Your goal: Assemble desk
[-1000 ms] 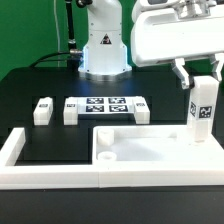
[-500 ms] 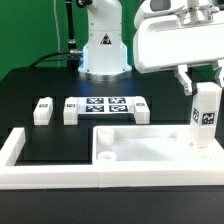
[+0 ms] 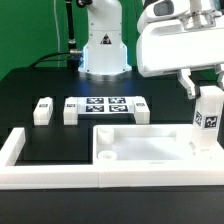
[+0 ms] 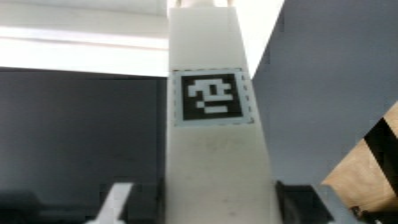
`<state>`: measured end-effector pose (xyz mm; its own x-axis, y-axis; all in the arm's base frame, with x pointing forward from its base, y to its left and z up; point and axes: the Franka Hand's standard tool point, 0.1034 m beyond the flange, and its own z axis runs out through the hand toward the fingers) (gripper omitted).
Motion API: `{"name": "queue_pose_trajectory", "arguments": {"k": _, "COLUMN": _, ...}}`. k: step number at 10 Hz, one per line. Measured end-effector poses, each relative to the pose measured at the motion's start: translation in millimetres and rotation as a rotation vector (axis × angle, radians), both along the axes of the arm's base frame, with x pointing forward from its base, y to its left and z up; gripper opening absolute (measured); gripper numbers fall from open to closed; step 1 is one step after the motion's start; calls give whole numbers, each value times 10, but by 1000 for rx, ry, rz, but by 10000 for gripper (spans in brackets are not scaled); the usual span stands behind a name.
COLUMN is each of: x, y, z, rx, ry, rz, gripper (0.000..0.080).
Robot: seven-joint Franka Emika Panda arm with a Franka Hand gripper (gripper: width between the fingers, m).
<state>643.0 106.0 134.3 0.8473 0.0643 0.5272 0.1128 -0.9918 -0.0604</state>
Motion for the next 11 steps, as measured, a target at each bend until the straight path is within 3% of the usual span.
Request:
{"name": "queue_pose_trajectory", "arguments": {"k": 6, "x": -72, "y": -16, "z": -78, "rx": -6, "ry": -38, "rz": -3, "gripper": 291}}
{"name": "queue_pose_trajectory", "arguments": {"k": 9, "x": -19, "y": -18, "z": -85, "rx": -5, "ry": -139, "rz": -15, "gripper": 291}}
{"name": "queue_pose_trajectory", "arguments": {"k": 11, "x": -20, "y": -27, "z": -96, "rx": -5, "ry": -126, "rz": -14, "gripper": 291}}
